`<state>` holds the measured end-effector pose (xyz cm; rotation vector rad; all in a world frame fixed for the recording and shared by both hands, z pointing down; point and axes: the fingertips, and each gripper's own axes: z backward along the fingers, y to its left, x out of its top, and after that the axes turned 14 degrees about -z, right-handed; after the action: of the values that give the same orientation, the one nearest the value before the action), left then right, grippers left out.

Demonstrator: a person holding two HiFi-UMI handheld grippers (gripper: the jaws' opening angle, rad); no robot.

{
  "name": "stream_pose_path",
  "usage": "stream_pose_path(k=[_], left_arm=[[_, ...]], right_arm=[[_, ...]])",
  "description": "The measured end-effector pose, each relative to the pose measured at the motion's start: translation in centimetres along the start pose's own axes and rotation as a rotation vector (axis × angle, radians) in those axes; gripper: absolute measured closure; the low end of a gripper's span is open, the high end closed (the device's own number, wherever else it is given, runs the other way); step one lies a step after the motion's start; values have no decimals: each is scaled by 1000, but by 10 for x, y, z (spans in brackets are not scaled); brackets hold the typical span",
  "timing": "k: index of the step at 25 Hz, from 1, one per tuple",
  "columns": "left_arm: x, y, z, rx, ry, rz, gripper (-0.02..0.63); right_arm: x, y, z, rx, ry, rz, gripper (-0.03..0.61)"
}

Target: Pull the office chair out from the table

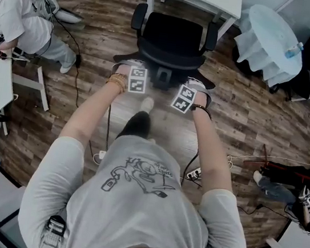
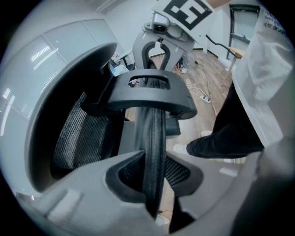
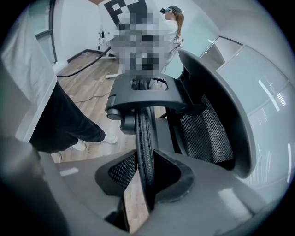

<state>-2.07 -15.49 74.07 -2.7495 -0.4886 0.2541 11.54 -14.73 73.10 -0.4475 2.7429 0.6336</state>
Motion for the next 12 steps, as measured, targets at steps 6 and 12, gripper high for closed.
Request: stream_pose_path(k=[6,12], left_arm=[[17,-43,17,0,-11,18,512],[28,-80,32,3,-16,15,512]], right_arm=[[-9,42,24,9,-3,13,468],[-15,78,43,18,-1,13,469]])
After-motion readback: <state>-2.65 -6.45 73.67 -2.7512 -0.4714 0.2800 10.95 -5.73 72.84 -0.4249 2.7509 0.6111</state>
